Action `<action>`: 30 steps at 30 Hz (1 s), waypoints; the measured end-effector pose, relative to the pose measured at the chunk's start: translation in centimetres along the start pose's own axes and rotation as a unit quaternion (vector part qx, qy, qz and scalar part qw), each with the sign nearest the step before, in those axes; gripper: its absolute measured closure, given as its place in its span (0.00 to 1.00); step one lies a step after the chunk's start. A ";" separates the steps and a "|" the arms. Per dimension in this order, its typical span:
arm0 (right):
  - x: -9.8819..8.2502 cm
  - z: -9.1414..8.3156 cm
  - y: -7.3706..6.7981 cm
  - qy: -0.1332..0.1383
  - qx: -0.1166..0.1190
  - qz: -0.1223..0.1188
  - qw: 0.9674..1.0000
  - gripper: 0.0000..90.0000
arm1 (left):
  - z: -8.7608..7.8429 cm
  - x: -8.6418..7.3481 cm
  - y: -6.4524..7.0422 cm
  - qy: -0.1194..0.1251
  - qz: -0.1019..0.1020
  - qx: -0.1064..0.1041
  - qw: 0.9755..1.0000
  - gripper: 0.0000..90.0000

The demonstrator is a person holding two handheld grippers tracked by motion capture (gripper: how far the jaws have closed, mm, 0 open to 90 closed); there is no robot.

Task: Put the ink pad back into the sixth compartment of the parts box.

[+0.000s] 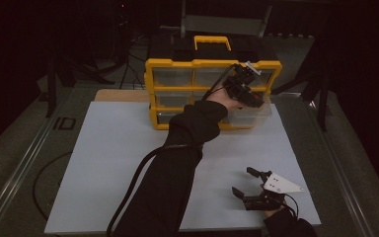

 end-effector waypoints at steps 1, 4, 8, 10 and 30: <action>0.0 0.0 0.0 0.001 0.001 0.000 1.000 0.12 | 0.2 0.0 -0.2 -0.002 -0.003 0.005 1.000 0.34; 0.0 -0.1 0.0 0.002 0.002 0.001 1.000 0.12 | 0.6 0.0 -0.4 -0.005 -0.008 0.006 1.000 0.34; 0.0 0.0 0.1 0.001 0.002 0.002 1.000 0.12 | 1.4 -0.1 -0.4 -0.017 -0.008 0.022 1.000 0.32; 0.0 0.0 0.1 0.001 0.002 0.001 1.000 0.12 | 1.4 -0.1 -0.6 -0.009 -0.024 0.021 0.999 0.23; 0.3 -0.2 0.4 0.003 -0.014 0.000 1.000 0.12 | -1.3 -1.1 1.1 0.020 0.028 -0.004 0.999 0.00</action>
Point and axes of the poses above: each handheld gripper's, and its own axes: z roughly forward along the jaws, x roughly out of its top, y roughly to its right, the point moved 5 cm from there along z, roughly forward along the jaws, and after that the axes turned 9 degrees about -x, right-handed, at the moved point
